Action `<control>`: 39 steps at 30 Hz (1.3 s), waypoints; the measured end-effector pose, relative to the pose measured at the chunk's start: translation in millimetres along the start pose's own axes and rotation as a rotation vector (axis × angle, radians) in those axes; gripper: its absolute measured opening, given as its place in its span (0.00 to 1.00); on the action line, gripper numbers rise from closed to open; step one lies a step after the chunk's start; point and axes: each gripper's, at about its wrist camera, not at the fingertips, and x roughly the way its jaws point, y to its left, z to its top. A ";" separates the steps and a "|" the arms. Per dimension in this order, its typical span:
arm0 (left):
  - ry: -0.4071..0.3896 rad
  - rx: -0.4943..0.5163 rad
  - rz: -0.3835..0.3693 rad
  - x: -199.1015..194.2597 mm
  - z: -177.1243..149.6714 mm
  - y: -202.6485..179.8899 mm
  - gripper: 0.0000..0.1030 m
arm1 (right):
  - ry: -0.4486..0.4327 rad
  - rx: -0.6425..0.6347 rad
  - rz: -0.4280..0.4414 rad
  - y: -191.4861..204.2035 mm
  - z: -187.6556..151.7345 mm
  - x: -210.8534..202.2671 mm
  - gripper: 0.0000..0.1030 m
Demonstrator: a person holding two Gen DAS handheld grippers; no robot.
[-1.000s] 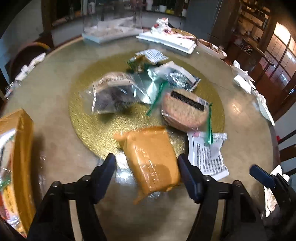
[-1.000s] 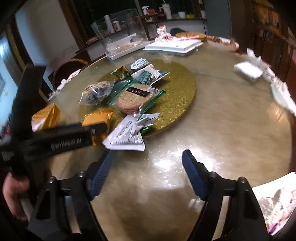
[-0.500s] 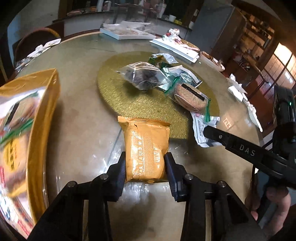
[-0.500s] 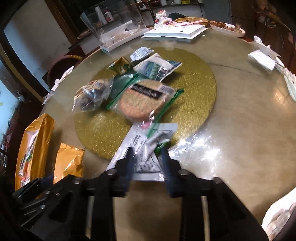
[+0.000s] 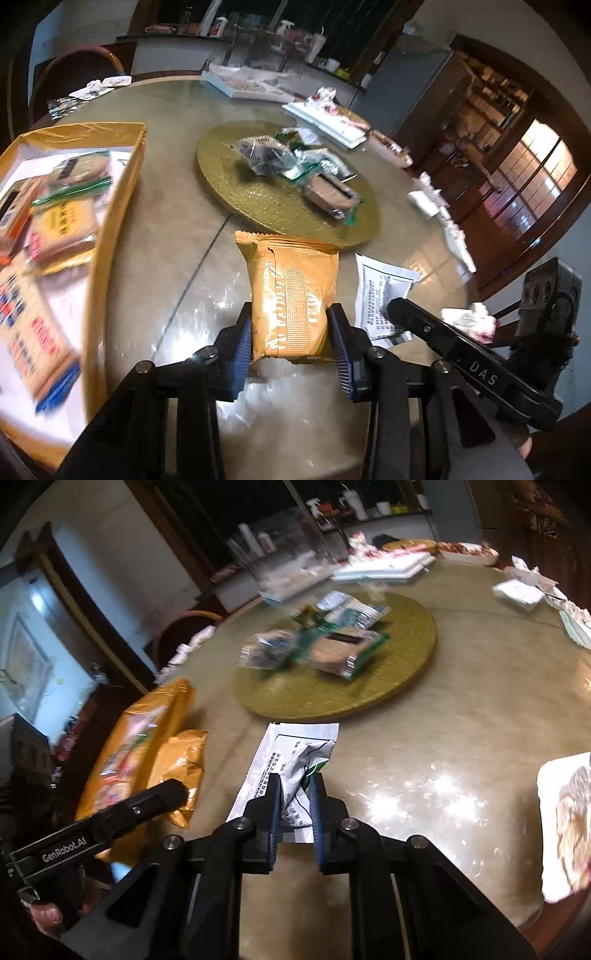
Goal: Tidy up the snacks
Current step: 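Carry both packs into the white tray and open both tools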
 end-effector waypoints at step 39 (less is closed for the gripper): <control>-0.239 -0.162 0.531 -130.3 -23.3 157.5 0.83 | 0.156 -0.399 0.265 211.1 -25.7 101.9 0.62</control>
